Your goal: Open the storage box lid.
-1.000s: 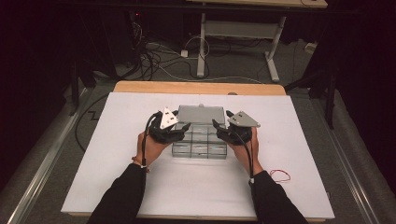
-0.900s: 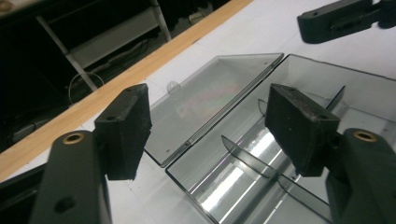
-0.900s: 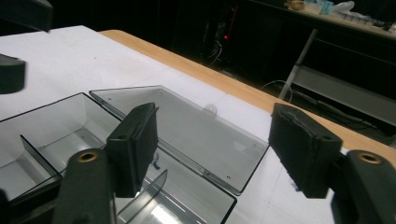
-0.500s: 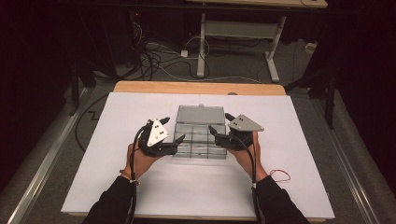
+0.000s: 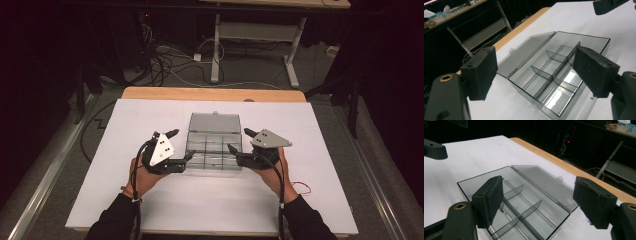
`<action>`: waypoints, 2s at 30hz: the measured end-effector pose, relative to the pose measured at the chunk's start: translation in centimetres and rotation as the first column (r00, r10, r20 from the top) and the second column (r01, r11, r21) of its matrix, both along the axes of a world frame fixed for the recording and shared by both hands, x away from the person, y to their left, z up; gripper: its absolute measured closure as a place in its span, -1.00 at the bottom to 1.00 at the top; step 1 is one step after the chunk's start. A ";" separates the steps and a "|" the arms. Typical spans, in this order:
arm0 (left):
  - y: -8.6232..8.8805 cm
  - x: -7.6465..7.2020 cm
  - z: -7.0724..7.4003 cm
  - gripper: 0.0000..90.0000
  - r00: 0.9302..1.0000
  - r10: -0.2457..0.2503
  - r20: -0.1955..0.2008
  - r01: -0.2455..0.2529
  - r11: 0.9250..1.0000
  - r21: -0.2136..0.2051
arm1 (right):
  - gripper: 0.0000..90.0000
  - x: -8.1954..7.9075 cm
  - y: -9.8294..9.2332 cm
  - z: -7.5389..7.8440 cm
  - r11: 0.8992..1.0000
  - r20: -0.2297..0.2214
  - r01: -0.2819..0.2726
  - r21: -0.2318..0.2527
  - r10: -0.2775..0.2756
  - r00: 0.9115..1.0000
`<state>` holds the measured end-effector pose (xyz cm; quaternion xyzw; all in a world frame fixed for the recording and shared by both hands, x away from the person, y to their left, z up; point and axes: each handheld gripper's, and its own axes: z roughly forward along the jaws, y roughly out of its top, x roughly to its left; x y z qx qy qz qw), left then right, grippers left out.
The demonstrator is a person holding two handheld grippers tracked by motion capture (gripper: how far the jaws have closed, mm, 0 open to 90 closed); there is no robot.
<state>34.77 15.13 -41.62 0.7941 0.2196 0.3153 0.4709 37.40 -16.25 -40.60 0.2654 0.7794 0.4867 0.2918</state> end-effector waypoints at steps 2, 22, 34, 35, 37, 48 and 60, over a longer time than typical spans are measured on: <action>0.2 -0.1 0.1 -0.57 1.000 0.002 -0.001 -0.002 1.000 -0.004 | -0.44 -0.3 -0.1 0.1 1.000 -0.001 -0.018 -0.005 0.018 1.000; -0.6 -1.2 -0.9 -0.55 0.998 -0.060 -0.021 0.061 0.997 0.046 | -0.42 -2.6 -2.3 0.0 0.999 0.018 -0.020 -0.051 0.021 1.000; 0.8 -2.5 -1.9 -0.56 0.998 -0.045 -0.042 0.047 0.998 0.043 | -0.46 -3.8 -4.4 -0.2 0.998 0.020 -0.005 -0.063 0.007 1.000; 0.9 -2.4 -2.0 -0.56 0.998 -0.044 -0.045 0.046 0.998 0.042 | -0.46 -3.9 -4.7 -0.3 0.998 0.013 -0.006 -0.063 0.007 1.000; 1.2 -2.3 -2.3 -0.57 0.998 -0.036 -0.055 0.038 0.998 0.050 | -0.46 -4.1 -5.1 -0.6 0.997 0.004 -0.001 -0.073 0.001 1.000; 2.4 -3.4 -3.6 -0.57 0.997 -0.016 -0.069 0.022 0.997 0.078 | -0.46 -4.8 -8.5 -1.7 0.992 -0.032 0.081 -0.096 -0.084 0.996; 5.0 -5.4 -5.7 -0.59 0.993 0.035 -0.109 -0.020 0.991 0.129 | -0.41 -5.0 -12.1 -4.2 0.959 -0.097 0.205 -0.196 -0.227 0.969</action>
